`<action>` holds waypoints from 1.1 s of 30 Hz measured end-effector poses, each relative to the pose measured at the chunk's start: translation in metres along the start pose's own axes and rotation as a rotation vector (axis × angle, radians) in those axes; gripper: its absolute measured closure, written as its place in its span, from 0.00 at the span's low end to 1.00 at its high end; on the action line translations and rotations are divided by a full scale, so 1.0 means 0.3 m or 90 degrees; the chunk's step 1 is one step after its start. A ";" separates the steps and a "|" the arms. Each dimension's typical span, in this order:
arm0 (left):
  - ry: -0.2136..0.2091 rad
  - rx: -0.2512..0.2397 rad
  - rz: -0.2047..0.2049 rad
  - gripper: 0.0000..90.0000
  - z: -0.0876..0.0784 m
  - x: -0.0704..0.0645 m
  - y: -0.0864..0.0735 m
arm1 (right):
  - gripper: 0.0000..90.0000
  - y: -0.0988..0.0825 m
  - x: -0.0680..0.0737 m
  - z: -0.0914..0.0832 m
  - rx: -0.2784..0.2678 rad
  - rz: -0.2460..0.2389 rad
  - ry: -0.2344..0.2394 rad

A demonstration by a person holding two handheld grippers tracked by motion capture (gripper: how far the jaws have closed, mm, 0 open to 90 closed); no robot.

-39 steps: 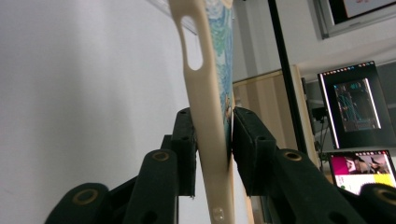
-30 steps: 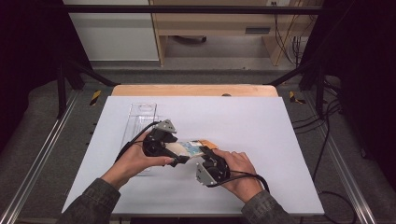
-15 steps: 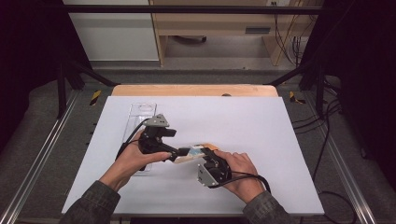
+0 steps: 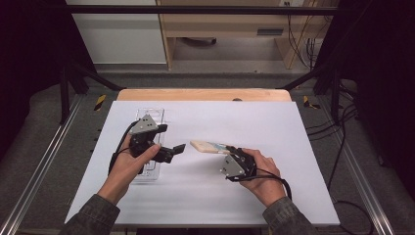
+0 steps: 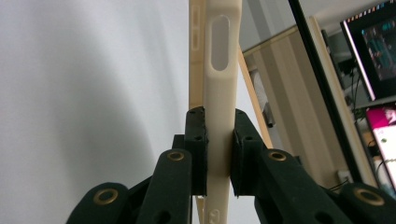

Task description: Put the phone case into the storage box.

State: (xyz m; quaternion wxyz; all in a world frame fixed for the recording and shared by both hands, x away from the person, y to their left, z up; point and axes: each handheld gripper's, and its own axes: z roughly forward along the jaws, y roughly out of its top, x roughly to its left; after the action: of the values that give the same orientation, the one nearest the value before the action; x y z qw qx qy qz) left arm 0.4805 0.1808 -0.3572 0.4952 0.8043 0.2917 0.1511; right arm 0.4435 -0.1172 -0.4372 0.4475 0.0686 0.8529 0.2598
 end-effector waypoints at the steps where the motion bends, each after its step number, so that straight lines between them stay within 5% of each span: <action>1: 0.004 -0.004 0.001 0.04 -0.004 0.002 -0.003 | 0.88 -0.006 -0.007 -0.001 -0.001 0.017 0.001; 12: 0.032 -0.041 -0.011 0.03 -0.024 0.015 -0.022 | 0.88 -0.056 -0.056 -0.010 -0.054 0.229 0.006; 21: 0.074 -0.074 -0.010 0.03 -0.013 -0.001 -0.031 | 0.88 -0.065 -0.045 -0.008 -0.112 0.387 -0.005; 28: 0.082 -0.079 -0.025 0.03 0.004 -0.011 -0.026 | 0.88 -0.081 -0.027 0.020 -0.152 0.477 -0.022; 33: 0.085 -0.087 -0.022 0.03 0.017 -0.023 -0.021 | 0.88 -0.081 -0.019 0.028 -0.181 0.507 -0.018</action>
State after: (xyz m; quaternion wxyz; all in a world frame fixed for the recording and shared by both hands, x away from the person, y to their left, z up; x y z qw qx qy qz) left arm 0.4758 0.1750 -0.3648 0.5312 0.7514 0.3270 0.2150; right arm 0.4564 -0.1366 -0.4492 0.3292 0.3338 0.7093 0.5263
